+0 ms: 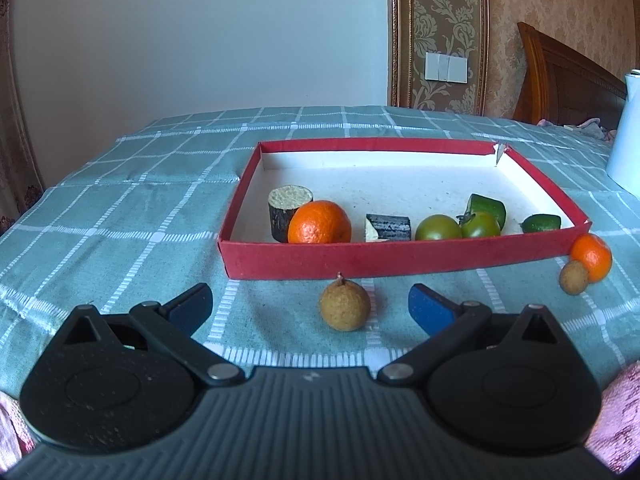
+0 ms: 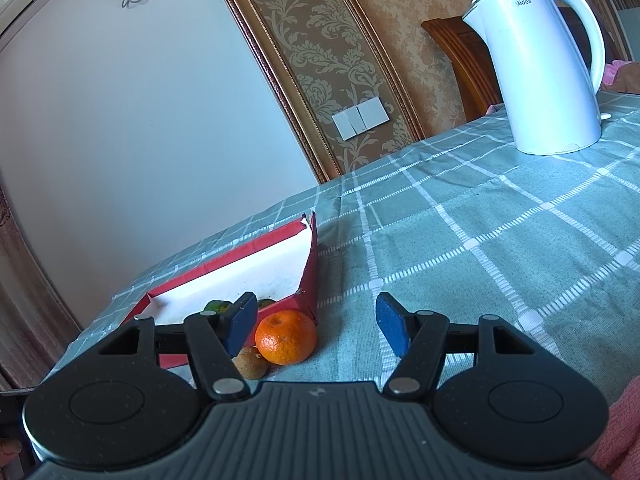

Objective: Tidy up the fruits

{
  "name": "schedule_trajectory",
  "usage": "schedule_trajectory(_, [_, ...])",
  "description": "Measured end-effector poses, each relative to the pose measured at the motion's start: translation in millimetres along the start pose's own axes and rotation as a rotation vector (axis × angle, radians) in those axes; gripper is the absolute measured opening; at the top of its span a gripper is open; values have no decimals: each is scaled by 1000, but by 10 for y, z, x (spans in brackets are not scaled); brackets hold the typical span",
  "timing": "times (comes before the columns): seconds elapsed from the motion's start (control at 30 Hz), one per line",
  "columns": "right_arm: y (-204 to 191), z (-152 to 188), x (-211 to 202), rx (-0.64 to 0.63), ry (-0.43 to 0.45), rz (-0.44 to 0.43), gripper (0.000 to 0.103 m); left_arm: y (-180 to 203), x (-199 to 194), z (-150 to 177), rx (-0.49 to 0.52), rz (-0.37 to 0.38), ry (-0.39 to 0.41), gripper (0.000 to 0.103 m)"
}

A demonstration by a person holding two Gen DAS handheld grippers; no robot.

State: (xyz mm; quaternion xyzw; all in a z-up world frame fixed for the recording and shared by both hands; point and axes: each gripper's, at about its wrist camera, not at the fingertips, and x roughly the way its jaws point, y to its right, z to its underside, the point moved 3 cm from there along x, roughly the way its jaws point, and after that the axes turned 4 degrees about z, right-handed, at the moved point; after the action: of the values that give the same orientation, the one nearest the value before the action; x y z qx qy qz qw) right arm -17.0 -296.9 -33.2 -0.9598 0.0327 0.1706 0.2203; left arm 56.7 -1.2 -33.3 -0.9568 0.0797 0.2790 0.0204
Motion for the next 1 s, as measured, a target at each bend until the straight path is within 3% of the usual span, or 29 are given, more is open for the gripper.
schedule_trajectory(1.0, [31, -11, 4, 15, 0, -37, 65, 110, 210, -52, 41, -44, -86, 103])
